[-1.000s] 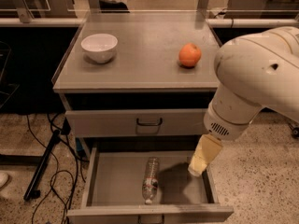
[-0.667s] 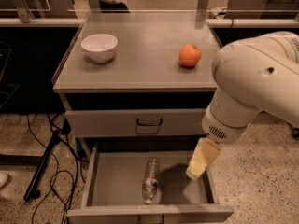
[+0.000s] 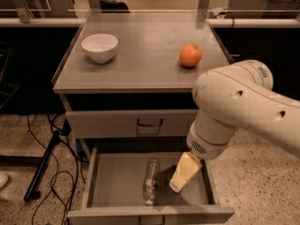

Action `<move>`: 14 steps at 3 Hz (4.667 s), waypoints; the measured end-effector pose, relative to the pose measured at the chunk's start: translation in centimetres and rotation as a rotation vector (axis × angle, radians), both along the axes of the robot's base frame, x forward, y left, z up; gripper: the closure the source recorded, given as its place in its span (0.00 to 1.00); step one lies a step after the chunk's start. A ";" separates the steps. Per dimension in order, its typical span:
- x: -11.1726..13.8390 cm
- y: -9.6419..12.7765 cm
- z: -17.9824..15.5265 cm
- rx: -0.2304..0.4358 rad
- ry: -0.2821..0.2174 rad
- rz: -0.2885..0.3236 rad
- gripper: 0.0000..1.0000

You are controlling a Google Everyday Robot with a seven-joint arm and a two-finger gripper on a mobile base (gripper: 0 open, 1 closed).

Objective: Pick water bottle from middle drawer and place on counter

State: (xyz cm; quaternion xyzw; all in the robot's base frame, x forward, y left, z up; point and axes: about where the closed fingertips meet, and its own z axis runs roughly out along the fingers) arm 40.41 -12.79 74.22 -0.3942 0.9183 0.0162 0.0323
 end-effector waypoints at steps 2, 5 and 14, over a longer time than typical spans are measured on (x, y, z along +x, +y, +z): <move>0.1 0.3 -0.8 0.007 -0.002 -0.017 0.00; 1.6 1.8 -5.7 -0.048 -0.024 -0.113 0.00; 2.7 7.1 -22.4 0.106 0.199 -0.435 0.00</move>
Offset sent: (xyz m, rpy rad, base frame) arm 0.0020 0.0065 -0.0188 0.0196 -0.0032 -0.0414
